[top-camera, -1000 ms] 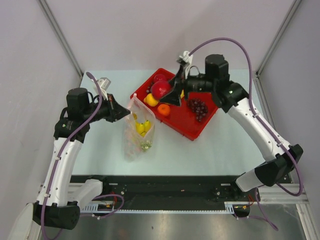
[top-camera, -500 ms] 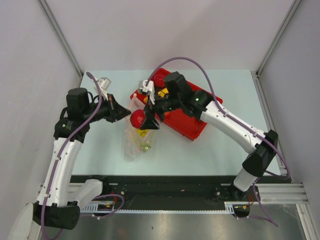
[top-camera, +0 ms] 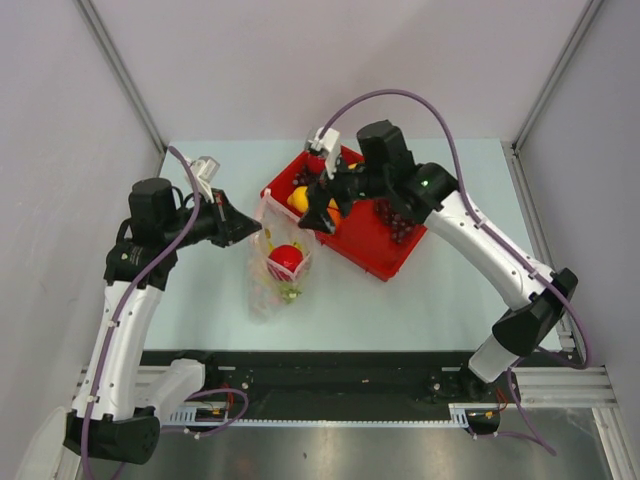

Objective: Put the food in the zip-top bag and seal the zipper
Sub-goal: Place the fake fruit in the zipper food storage bag, then adjust the zipper food storage bag at the center of the board.

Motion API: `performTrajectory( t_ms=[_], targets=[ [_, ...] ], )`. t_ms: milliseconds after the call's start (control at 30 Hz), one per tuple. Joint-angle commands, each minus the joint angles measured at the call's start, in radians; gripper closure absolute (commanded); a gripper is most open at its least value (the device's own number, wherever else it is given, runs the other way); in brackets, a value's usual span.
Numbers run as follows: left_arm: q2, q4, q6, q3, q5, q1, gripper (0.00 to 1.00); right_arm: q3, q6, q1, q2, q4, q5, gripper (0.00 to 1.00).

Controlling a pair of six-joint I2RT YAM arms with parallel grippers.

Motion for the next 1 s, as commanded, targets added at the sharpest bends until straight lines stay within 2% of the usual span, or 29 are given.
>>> performTrajectory(
  t_ms=[0, 100, 267, 300, 333, 367, 400, 533, 667, 800, 833, 900, 967],
  targets=[
    [-0.025, 0.035, -0.013, 0.016, 0.020, 0.007, 1.00, -0.010, 0.023, -0.041, -0.008, -0.111, 0.036, 0.11],
    [-0.028, 0.036, -0.010, 0.013, 0.017, 0.007, 1.00, -0.037, 0.041, -0.053, -0.003, -0.120, -0.021, 0.21],
    [-0.032, 0.017, 0.001, 0.017, 0.007, 0.007, 1.00, -0.025, 0.052, -0.040, 0.044, -0.145, -0.107, 0.24],
    [-0.035, 0.012, 0.005, 0.016, 0.006, 0.007, 1.00, -0.021, 0.052, -0.035, 0.068, -0.154, -0.153, 0.27],
    [-0.040, 0.006, 0.010, 0.016, 0.003, 0.007, 1.00, -0.017, 0.053, -0.033, 0.076, -0.162, -0.178, 0.38],
    [-0.043, -0.006, 0.016, 0.017, -0.002, 0.007, 1.00, -0.010, 0.050, -0.033, 0.082, -0.166, -0.199, 0.57],
    [-0.048, -0.017, 0.036, 0.020, -0.005, 0.007, 1.00, -0.001, 0.050, -0.033, 0.096, -0.169, -0.227, 0.98],
    [-0.080, -0.118, 0.128, 0.055, -0.032, 0.008, 1.00, 0.070, 0.127, -0.058, 0.061, -0.108, -0.339, 1.00],
    [-0.123, -0.219, 0.231, 0.214, -0.057, 0.007, 1.00, 0.121, 0.257, -0.047, -0.005, 0.027, -0.396, 1.00],
    [-0.123, -0.333, 0.353, 0.324, -0.124, 0.007, 1.00, 0.180, 0.265, -0.033, 0.026, -0.014, -0.400, 1.00],
    [-0.127, -0.364, 0.369, 0.313, -0.141, 0.007, 1.00, 0.182, 0.235, -0.017, 0.036, -0.072, -0.373, 1.00],
    [-0.132, -0.382, 0.402, 0.186, -0.198, 0.005, 1.00, 0.168, 0.138, -0.006, 0.081, -0.112, -0.310, 1.00],
    [-0.118, -0.425, 0.410, 0.075, -0.238, 0.005, 1.00, 0.243, 0.157, -0.001, 0.153, -0.148, -0.327, 1.00]
  ],
)
